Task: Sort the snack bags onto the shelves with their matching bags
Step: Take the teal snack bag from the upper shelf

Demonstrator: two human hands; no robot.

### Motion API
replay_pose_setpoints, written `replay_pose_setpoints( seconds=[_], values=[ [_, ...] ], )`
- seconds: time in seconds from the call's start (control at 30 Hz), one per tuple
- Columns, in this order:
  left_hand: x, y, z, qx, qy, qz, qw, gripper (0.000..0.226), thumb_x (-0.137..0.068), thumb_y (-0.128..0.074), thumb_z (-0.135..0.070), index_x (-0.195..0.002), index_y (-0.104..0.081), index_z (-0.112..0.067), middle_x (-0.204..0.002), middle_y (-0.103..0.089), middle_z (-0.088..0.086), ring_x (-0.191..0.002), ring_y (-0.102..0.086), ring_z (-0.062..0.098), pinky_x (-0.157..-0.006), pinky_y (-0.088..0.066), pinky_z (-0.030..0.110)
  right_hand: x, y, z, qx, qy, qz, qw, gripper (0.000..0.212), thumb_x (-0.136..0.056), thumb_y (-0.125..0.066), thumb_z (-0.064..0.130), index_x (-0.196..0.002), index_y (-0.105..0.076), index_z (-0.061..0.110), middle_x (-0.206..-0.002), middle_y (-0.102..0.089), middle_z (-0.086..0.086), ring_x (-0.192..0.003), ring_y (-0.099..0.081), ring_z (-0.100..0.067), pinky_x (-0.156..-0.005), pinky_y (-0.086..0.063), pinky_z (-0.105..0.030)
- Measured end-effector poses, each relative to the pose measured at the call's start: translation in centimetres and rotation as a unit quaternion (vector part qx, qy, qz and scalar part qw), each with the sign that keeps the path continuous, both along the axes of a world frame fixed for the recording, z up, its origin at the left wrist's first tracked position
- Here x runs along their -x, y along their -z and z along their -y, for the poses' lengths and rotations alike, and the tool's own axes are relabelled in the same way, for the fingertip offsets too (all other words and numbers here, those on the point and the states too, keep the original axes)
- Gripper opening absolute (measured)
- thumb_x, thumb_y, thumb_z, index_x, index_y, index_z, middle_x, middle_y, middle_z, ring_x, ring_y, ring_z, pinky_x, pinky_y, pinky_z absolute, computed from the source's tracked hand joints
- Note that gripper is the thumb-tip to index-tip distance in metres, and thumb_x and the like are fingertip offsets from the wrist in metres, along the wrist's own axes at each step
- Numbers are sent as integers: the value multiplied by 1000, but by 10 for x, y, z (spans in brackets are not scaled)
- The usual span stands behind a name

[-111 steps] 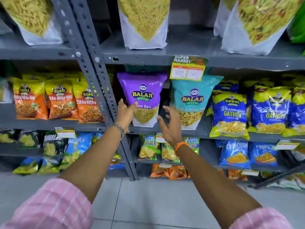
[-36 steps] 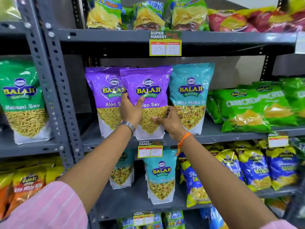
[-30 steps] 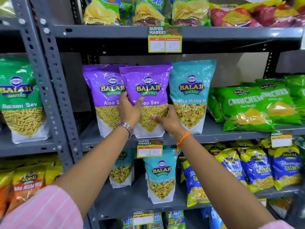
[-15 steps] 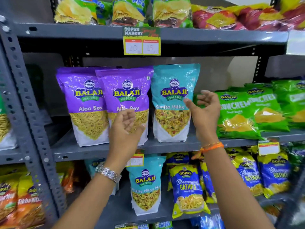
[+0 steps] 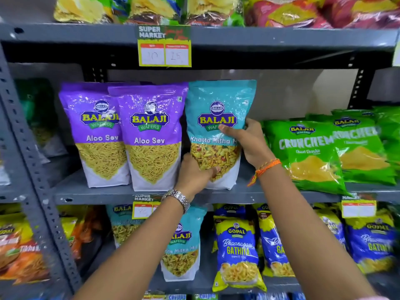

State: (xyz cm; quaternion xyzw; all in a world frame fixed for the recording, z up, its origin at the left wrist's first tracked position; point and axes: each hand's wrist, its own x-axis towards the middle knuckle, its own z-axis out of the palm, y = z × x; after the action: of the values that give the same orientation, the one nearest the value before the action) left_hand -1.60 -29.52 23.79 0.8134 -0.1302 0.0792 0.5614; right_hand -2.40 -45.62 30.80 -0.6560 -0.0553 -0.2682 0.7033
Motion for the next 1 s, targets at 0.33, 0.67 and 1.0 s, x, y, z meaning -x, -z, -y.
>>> replay_pose_setpoints(
  seconds=[0.33,0.67,1.0],
  values=[
    [9,1,14,-2,16,35,999,80,-66,-93,-34,-123,-41,-12,-111,-58,-6,-101,-57,11,-77,-44,21,16,4,22,-31,21,15,999,44,-73,-85,1,-114,-69,-2,-100,-80,-10,-89,-79,-23,-73,-64,-33],
    [22,0,14,6,91,94,991,75,-60,-96,-33,-113,-45,-23,-105,-61,-11,-99,-60,8,-77,-48,16,64,1,20,-38,110,71,991,35,-72,-84,-3,-103,-71,8,-91,-79,-1,-83,-79,-19,-69,-62,-31],
    [60,22,-92,20,58,122,991,92,-31,-94,-62,-107,-57,-25,-102,-75,-9,-96,-73,11,-86,-60,43,122,22,-76,-45,79,116,989,36,-74,-80,-8,-108,-70,0,-91,-80,-6,-81,-76,-20,-73,-62,-33]
  ],
)
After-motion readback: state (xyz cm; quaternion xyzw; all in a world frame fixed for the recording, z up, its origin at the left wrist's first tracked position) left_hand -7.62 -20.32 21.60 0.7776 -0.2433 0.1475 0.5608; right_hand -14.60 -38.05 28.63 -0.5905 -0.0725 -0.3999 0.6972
